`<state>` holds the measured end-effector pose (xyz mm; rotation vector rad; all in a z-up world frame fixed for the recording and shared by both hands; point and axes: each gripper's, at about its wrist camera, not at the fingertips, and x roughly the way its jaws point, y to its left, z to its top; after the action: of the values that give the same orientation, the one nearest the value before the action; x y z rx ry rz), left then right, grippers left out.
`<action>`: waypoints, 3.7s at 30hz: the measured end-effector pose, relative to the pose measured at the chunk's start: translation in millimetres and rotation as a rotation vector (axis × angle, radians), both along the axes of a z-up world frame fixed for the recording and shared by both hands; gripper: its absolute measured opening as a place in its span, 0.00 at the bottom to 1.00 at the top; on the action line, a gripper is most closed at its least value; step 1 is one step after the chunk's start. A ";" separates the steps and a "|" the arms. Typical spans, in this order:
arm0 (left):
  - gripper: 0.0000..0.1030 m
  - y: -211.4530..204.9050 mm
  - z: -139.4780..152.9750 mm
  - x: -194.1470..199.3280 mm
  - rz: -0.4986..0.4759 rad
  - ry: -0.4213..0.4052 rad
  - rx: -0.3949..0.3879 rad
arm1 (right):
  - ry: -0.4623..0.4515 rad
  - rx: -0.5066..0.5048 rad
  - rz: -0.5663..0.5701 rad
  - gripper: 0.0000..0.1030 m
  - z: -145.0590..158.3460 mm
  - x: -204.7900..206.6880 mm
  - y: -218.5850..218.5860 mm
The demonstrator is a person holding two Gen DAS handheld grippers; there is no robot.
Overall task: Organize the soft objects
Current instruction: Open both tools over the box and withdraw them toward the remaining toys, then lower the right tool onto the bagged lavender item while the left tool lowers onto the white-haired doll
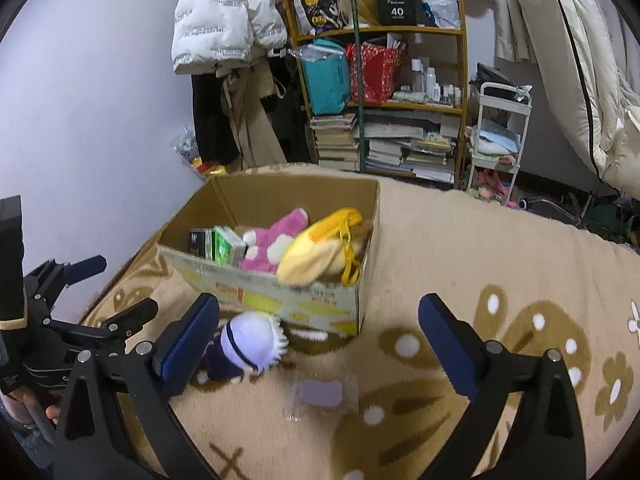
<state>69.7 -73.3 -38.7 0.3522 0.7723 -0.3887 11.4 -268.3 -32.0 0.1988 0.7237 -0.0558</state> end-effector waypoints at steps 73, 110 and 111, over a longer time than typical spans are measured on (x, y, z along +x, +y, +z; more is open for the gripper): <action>0.94 -51.8 -125.9 30.5 -0.133 0.312 0.094 | 0.561 0.170 -0.003 1.00 -138.6 66.7 -0.3; 0.77 -58.1 -144.4 37.9 -0.142 0.300 0.088 | 0.596 0.087 -0.077 0.85 -159.9 80.1 -0.2; 0.74 -57.8 -143.3 38.6 -0.136 0.304 0.084 | 0.589 0.096 -0.088 0.81 -158.1 78.9 -2.7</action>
<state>108.4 -131.2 -182.0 0.4312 1.0668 -0.5463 90.3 -271.0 -190.1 0.3109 1.3058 -0.1683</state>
